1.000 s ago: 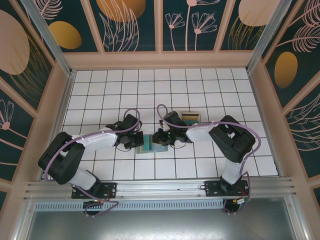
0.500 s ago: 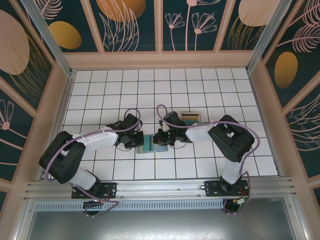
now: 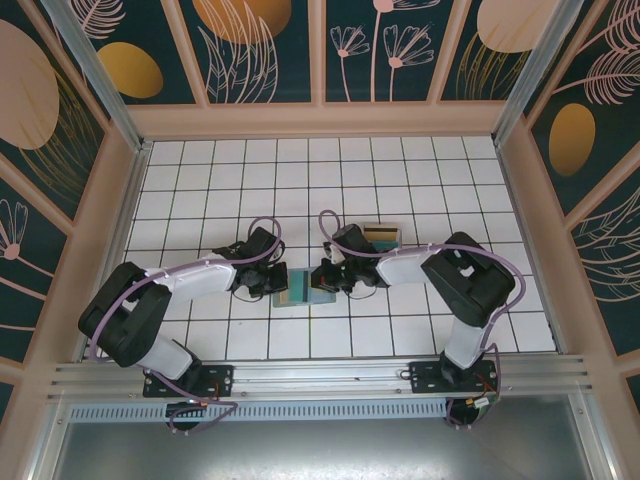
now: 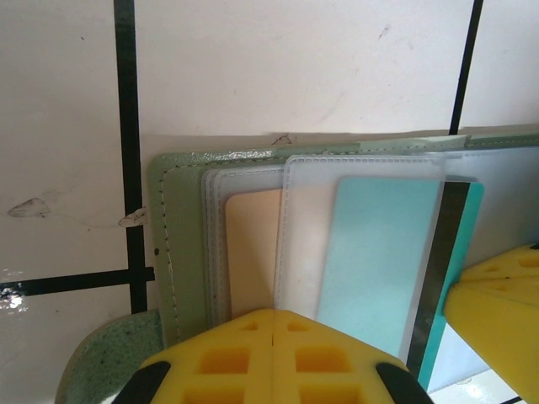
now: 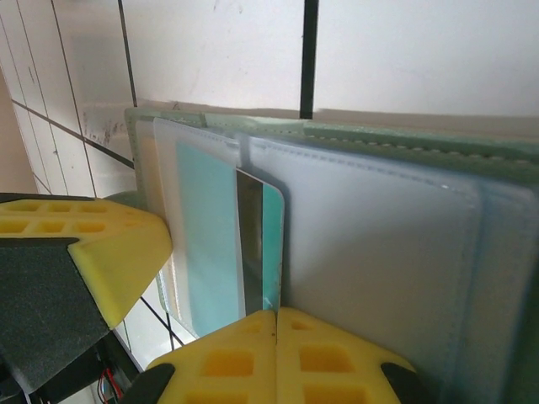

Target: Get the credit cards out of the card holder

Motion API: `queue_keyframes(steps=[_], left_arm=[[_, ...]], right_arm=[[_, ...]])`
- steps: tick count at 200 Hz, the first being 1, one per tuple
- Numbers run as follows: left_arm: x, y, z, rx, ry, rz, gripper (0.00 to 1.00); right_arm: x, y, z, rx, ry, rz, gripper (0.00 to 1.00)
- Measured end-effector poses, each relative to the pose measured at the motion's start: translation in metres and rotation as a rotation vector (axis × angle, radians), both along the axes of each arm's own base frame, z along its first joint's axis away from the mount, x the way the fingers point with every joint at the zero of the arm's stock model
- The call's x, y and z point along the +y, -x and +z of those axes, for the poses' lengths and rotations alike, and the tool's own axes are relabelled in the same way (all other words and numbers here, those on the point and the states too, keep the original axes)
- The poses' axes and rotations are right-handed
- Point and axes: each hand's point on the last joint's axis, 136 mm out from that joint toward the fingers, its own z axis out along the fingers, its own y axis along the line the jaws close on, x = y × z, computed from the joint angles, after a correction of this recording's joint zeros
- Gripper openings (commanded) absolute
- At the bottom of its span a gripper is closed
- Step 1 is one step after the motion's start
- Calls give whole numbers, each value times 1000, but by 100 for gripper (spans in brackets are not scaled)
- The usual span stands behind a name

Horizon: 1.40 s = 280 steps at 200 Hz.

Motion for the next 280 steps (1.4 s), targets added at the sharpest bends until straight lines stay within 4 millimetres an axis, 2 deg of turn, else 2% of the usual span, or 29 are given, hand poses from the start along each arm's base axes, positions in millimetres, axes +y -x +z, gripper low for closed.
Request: queue_keyframes(steps=[7, 13, 21, 86, 115, 146, 195, 280], left_arm=[[0, 0, 0, 0, 0, 0, 0], [0, 0, 0, 0, 0, 0, 0], [0, 0, 0, 0, 0, 0, 0], [-1, 0, 0, 2, 2, -1, 0], [-1, 0, 0, 2, 2, -1, 0], [-1, 0, 0, 2, 2, -1, 0], [0, 0, 0, 1, 2, -1, 0], [-1, 0, 0, 1, 2, -2, 0]], right_arm=[[-1, 0, 0, -2, 1, -1, 0], [-3, -1, 0, -3, 2, -3, 11], [-4, -1, 1, -6, 0, -3, 17], [-3, -2, 4, -16, -11, 1, 18], [1, -4, 4, -18, -19, 5, 17], [3, -4, 1, -13, -16, 7, 4], [0, -5, 1, -26, -12, 17, 1], [-40, -17, 16, -65, 31, 13, 0]])
